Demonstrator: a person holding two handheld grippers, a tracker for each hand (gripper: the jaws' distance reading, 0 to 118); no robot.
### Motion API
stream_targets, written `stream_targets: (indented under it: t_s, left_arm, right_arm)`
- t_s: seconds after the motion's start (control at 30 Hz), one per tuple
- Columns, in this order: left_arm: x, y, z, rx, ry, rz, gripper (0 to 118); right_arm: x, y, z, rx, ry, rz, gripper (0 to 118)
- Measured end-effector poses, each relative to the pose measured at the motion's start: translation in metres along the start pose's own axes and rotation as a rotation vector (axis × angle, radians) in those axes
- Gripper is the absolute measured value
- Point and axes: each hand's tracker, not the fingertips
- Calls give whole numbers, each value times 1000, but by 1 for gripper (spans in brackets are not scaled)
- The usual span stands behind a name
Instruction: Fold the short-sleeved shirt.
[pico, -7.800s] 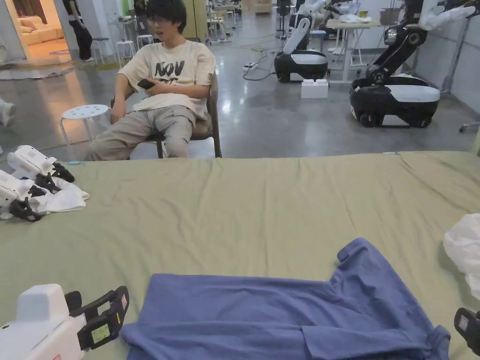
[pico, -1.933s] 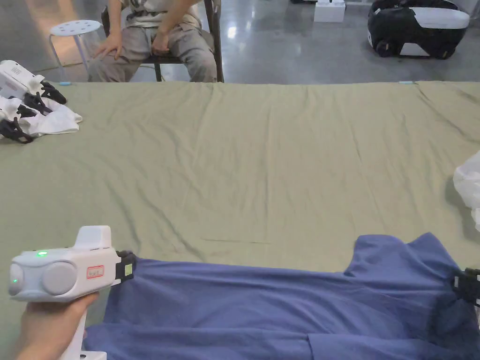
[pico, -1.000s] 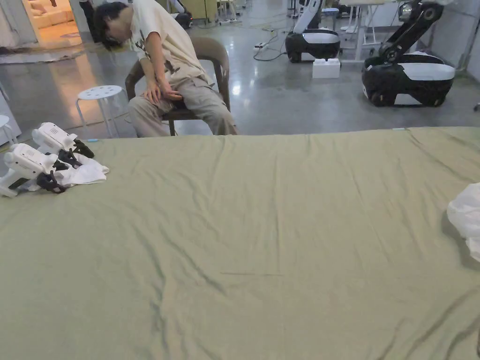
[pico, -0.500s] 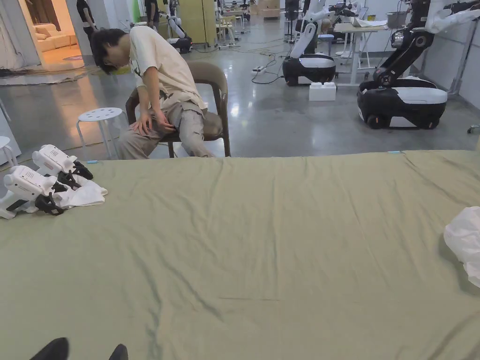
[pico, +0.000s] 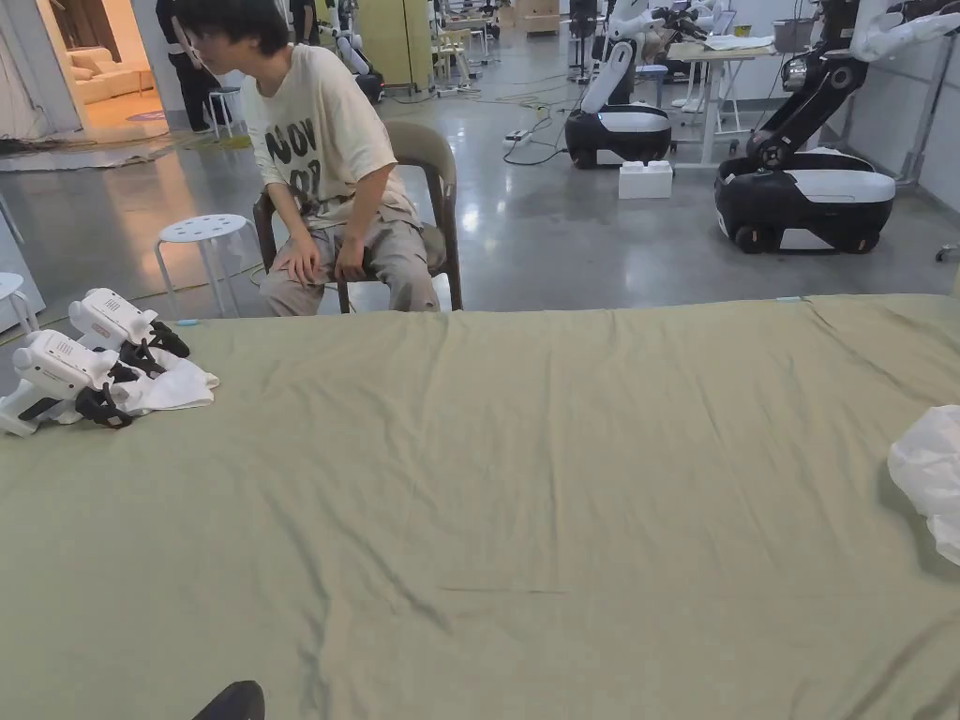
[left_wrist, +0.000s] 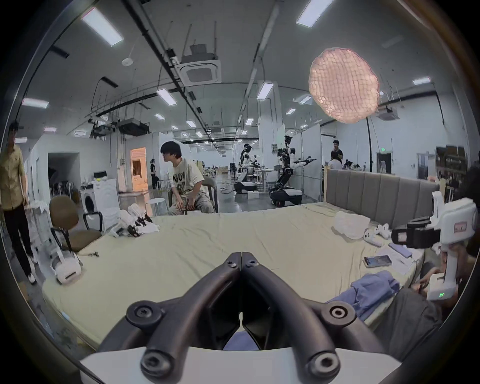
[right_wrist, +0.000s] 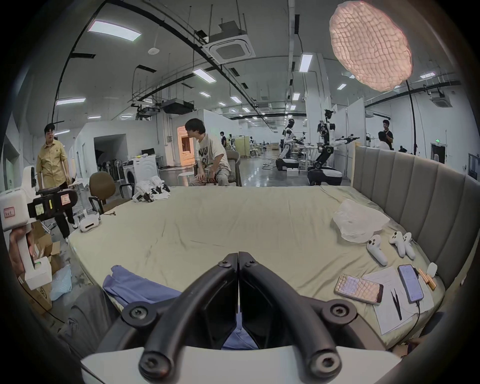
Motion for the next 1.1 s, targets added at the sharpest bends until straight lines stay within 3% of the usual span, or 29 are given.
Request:
stream_targets:
  t_s: [0.13, 0.17, 0.27, 0.3, 0.33, 0.53, 0.63, 0.7, 0.73, 0.77, 0.83, 0.87, 0.97, 1.1]
  left_arm:
    - [-25, -6, -16, -124, 69, 153, 0]
    - [-38, -14, -24, -161, 60, 210, 7]
    - [-90, -54, -52, -242, 42, 508, 96]
    - [-106, -70, -63, -302, 32, 611, 104]
    - [-121, -89, -74, -366, 23, 699, 105]
    - [-165, -190, -109, -575, -20, 913, 104]
    - [-170, -217, -116, -581, -77, 1087, 103]
    - [-166, -220, -112, -464, -91, 1165, 102]
    - [-163, -223, -113, -449, -93, 1212, 97]
    - [-161, -226, -114, -444, -104, 1238, 84]
    - [-148, -224, -116, -484, -102, 1247, 32]
    - [-142, -225, -119, -541, -64, 1218, 21]
    - [-137, -227, -122, -528, -44, 1188, 3]
    - [-144, -212, -118, -505, -7, 1195, 0]
  right_arm:
    - [7, -3, 0, -7, -13, -41, 0]
    - [9, -4, 0, -14, -17, -46, 0]
    - [15, -11, 3, -37, -14, -72, 0]
    - [17, -14, 4, -42, -12, -79, 0]
    - [20, -20, 5, -48, -14, -90, 0]
    - [29, -33, 9, -119, -21, -141, 0]
    - [32, -35, 10, -132, -36, -158, 0]
    - [33, -37, 10, -133, -36, -188, 0]
    - [34, -38, 9, -135, -31, -205, 0]
    - [34, -39, 8, -137, -28, -219, 0]
    - [34, -39, 7, -138, -22, -238, 0]
    - [30, -37, 7, -140, -17, -241, 0]
    - [27, -36, 7, -141, -16, -230, 0]
    - [28, -35, 8, -152, -17, -223, 0]
